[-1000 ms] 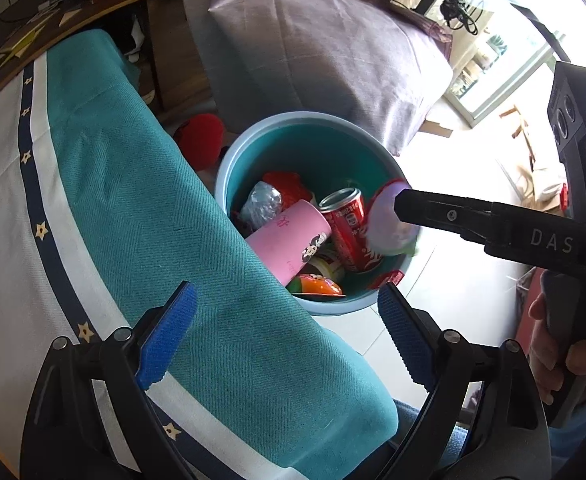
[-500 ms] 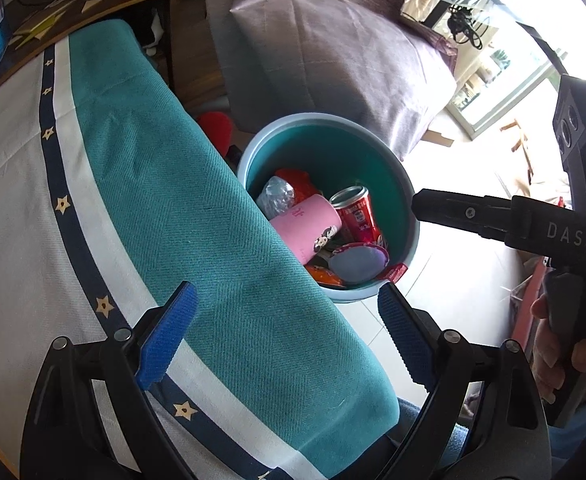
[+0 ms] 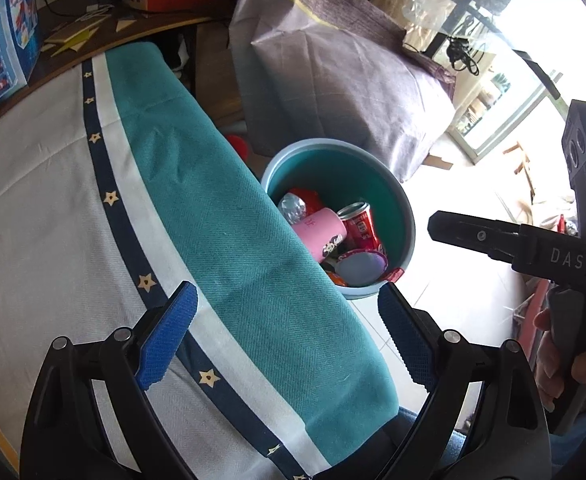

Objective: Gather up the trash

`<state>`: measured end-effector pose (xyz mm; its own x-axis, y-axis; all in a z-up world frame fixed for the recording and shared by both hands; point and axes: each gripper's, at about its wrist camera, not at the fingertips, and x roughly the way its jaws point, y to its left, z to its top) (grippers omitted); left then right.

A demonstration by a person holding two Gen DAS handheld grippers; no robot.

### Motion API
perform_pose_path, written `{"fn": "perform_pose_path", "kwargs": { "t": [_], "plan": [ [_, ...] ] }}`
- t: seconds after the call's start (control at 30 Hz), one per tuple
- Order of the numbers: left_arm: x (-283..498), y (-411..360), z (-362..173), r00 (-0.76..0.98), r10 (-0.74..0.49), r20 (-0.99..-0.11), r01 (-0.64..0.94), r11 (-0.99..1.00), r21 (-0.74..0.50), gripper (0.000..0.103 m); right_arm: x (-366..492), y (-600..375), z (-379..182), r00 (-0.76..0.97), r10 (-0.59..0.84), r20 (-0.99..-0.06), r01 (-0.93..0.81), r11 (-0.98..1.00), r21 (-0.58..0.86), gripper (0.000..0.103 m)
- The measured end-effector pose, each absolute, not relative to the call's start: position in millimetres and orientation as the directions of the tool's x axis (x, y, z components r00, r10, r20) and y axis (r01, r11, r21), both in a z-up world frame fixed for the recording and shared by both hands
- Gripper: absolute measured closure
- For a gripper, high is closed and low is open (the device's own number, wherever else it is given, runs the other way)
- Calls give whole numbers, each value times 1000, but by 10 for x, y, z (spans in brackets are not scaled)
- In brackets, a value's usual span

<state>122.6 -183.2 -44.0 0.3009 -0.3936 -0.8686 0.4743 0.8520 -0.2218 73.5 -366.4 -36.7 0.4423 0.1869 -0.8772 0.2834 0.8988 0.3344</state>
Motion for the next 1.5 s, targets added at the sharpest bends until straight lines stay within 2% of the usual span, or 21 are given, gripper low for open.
{"fn": "perform_pose_path", "kwargs": {
  "t": [0.07, 0.17, 0.2, 0.27, 0.5, 0.63, 1.5],
  "plan": [
    [1169, -1765, -382, 333, -395, -856, 464, 859, -216, 4, 674, -3626, -311, 455, 184, -871, 265, 906, 330, 24],
    [1063, -1659, -269, 381, -407, -830, 450, 866, -218, 4, 576, -3563, -215, 480, 175, -860, 231, 920, 316, 23],
    [1036, -1642, -242, 388, -405, -828, 448, 868, -214, 4, 547, -3546, -187, 487, 171, -857, 221, 925, 310, 18],
    [991, -1621, -218, 394, -400, -827, 447, 870, -207, 4, 477, -3519, -120, 507, 159, -847, 202, 934, 296, 17],
    [872, -1608, -220, 388, -342, -856, 441, 884, -153, 4, 271, -3411, -9, 544, 55, -837, 163, 972, 170, 7],
    [835, -1587, -304, 367, -313, -876, 421, 896, -144, 4, 153, -3346, 5, 556, 2, -831, 140, 986, 95, 7],
    [585, -1330, -273, 420, -267, -867, 354, 928, -114, 4, -42, -3291, -252, 520, 25, -854, 137, 984, 112, 7]
  ]
}}
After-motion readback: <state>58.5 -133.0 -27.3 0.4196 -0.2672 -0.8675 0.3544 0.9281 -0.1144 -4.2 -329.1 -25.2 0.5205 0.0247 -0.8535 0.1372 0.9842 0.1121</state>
